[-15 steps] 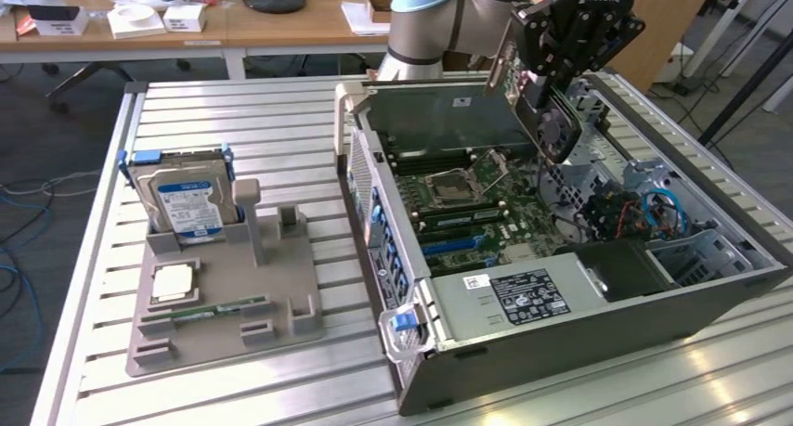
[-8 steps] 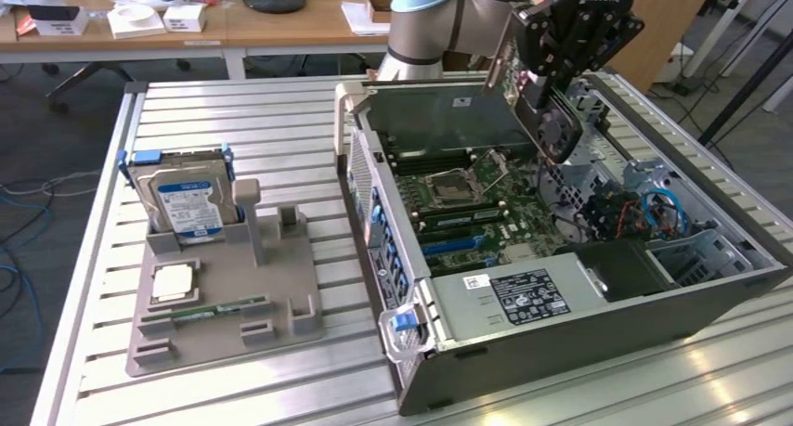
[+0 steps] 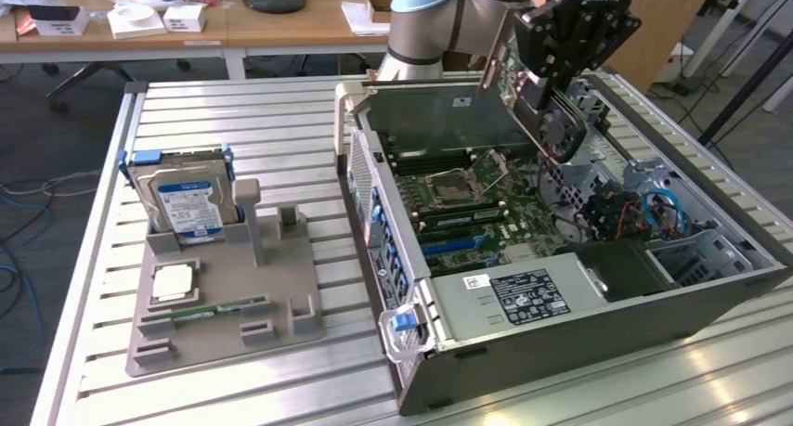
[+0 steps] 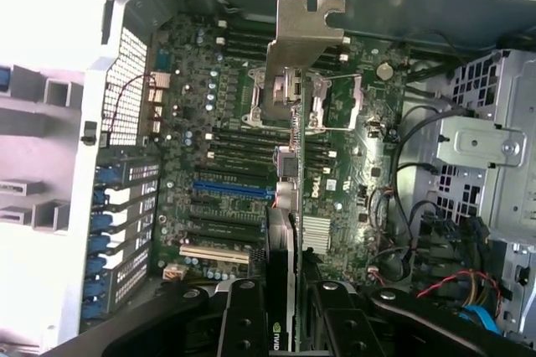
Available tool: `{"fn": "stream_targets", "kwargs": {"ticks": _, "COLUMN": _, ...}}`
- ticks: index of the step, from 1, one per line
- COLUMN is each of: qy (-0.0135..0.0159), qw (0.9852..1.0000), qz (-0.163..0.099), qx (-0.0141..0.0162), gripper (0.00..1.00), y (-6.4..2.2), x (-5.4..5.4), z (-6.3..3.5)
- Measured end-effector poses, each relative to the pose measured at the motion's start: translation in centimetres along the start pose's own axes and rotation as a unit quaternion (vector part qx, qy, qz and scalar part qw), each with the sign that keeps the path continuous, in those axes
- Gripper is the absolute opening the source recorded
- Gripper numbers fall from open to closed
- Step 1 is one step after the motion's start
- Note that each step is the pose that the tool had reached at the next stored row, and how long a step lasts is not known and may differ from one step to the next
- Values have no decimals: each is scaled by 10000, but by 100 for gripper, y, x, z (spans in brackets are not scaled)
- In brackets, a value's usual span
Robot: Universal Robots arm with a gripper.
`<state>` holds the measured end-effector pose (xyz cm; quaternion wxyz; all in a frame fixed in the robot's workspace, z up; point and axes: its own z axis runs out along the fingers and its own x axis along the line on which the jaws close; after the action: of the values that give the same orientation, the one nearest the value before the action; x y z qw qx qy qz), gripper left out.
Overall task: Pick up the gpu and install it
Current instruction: 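Insert the gpu into the slot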
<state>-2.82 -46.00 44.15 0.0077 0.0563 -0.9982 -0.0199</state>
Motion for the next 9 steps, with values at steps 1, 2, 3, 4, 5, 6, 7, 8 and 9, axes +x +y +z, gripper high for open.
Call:
{"fn": "stream_targets", "kwargs": {"ticks": 1, "qy": 2, "qw": 10000, "qz": -47, "qx": 2, "gripper": 26, "y": 0, "x": 0, "z": 0}}
{"fn": "stream_targets", "kwargs": {"ticks": 2, "qy": 4, "qw": 10000, "qz": -95, "qx": 4, "gripper": 26, "y": 0, "x": 0, "z": 0}}
{"fn": "stream_targets", "kwargs": {"ticks": 3, "qy": 7, "qw": 9999, "qz": -147, "qx": 7, "gripper": 26, "y": 0, "x": 0, "z": 0}}
{"fn": "stream_targets", "kwargs": {"ticks": 4, "qy": 9, "qw": 9998, "qz": -196, "qx": 9, "gripper": 26, "y": 0, "x": 0, "z": 1}}
{"fn": "stream_targets", "kwargs": {"ticks": 5, "qy": 11, "qw": 9997, "qz": -243, "qx": 11, "gripper": 26, "y": 0, "x": 0, "z": 1}}
{"fn": "stream_targets", "kwargs": {"ticks": 6, "qy": 13, "qw": 9996, "qz": -287, "qx": 13, "gripper": 26, "y": 0, "x": 0, "z": 1}}
{"fn": "stream_targets", "kwargs": {"ticks": 7, "qy": 15, "qw": 9994, "qz": -334, "qx": 15, "gripper": 26, "y": 0, "x": 0, "z": 1}}
{"fn": "stream_targets", "kwargs": {"ticks": 8, "qy": 17, "qw": 9993, "qz": -381, "qx": 17, "gripper": 26, "y": 0, "x": 0, "z": 1}}
{"fn": "stream_targets", "kwargs": {"ticks": 9, "qy": 19, "qw": 9991, "qz": -427, "qx": 19, "gripper": 26, "y": 0, "x": 0, "z": 1}}
